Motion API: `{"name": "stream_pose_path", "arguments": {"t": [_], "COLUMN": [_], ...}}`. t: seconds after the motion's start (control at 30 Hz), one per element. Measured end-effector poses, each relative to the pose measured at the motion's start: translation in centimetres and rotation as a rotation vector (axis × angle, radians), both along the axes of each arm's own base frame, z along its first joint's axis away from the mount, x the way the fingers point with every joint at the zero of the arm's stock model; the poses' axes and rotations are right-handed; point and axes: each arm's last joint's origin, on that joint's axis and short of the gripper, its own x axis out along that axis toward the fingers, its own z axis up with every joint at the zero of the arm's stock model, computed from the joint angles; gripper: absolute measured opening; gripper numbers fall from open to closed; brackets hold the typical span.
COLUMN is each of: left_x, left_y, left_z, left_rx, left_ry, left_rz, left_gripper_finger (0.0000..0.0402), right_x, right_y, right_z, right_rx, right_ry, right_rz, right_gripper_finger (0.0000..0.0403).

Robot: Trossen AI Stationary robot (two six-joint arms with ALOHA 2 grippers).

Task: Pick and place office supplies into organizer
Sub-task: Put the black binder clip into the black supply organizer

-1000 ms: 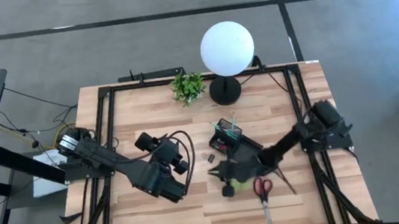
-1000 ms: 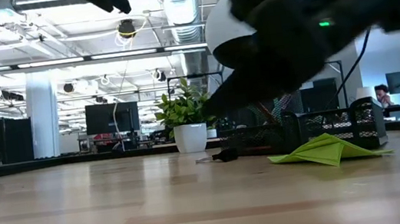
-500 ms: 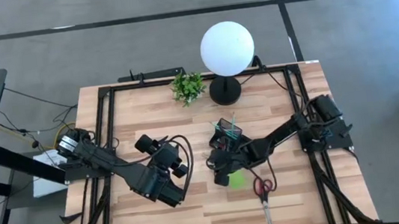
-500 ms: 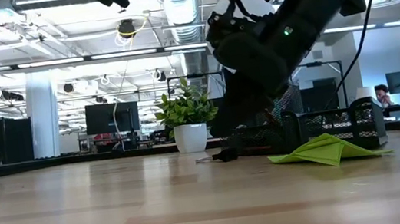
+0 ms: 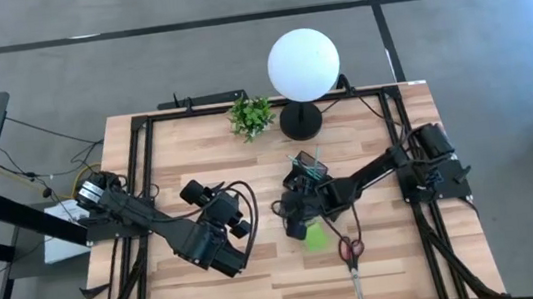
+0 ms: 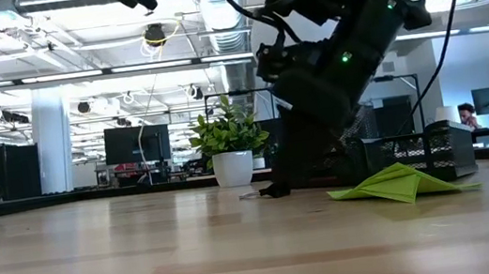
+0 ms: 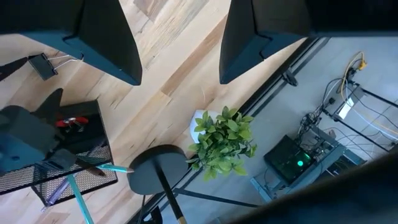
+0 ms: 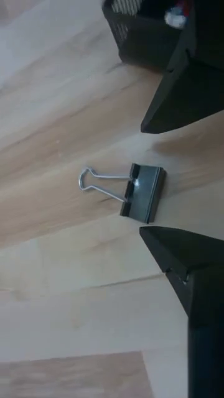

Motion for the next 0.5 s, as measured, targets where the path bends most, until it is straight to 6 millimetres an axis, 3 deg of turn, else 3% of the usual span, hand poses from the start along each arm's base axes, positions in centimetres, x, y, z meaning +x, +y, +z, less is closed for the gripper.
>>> {"name": "stream_pose_path", "arguments": {"t": [0.37, 0.5], "left_x": [0.0, 0.0], "left_y": [0.0, 0.0], "left_z": [0.0, -0.1], "left_rx": [-0.006, -0.019], "left_ry": [0.012, 0.02], "left_rz": [-0.001, 0.001], "left_gripper_finger": [0.0213, 0.0213], "right_x": [1.2, 1.6], "right_y": [0.6, 0.7], "right_z": [-2.4, -2.4], "right_rx": [0.013, -0.009], "right_ry": [-0.052, -0.057], "right_rz": [0.023, 0.013], "right_gripper_finger": [0.0254, 0.0254]}}
